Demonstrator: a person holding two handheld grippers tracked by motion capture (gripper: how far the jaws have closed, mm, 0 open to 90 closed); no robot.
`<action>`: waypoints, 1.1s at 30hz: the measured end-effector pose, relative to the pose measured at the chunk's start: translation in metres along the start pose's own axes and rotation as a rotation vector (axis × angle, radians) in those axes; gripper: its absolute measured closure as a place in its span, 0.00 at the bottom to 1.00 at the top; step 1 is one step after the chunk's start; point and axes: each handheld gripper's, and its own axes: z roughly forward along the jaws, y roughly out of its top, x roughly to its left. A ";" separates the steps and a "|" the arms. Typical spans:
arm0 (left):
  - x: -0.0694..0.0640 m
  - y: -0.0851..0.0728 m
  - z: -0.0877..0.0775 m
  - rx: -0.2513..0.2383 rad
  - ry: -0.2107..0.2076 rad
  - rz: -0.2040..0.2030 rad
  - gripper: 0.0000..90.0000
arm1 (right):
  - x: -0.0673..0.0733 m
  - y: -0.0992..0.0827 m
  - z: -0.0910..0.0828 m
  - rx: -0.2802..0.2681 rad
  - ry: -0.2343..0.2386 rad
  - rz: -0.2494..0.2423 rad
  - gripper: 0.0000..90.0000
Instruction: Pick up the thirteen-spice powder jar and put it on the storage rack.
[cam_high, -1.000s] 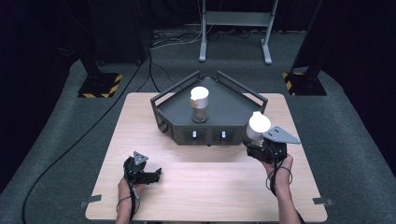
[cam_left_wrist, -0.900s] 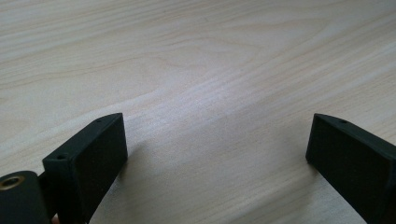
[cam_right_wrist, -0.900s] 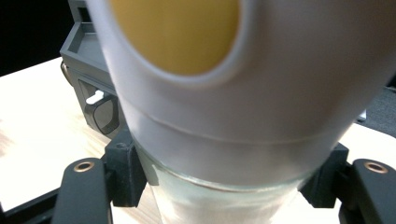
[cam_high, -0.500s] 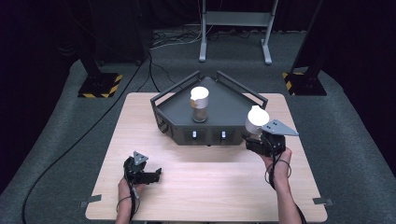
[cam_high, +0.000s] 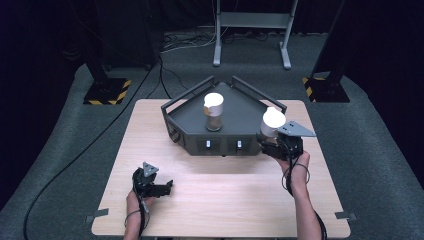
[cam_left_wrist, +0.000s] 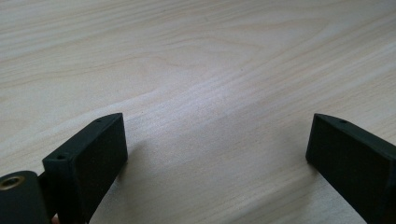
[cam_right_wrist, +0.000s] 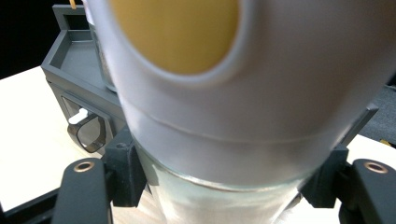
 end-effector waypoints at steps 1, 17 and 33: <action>0.000 0.000 0.000 0.000 0.000 0.000 0.06 | 0.000 0.001 0.001 0.000 0.001 -0.001 0.34; 0.000 0.000 0.000 -0.001 0.002 0.001 0.06 | -0.007 0.013 0.013 0.016 -0.007 -0.002 0.33; -0.001 0.000 0.000 -0.001 0.002 0.001 0.06 | -0.013 0.023 0.030 0.033 -0.005 0.013 0.34</action>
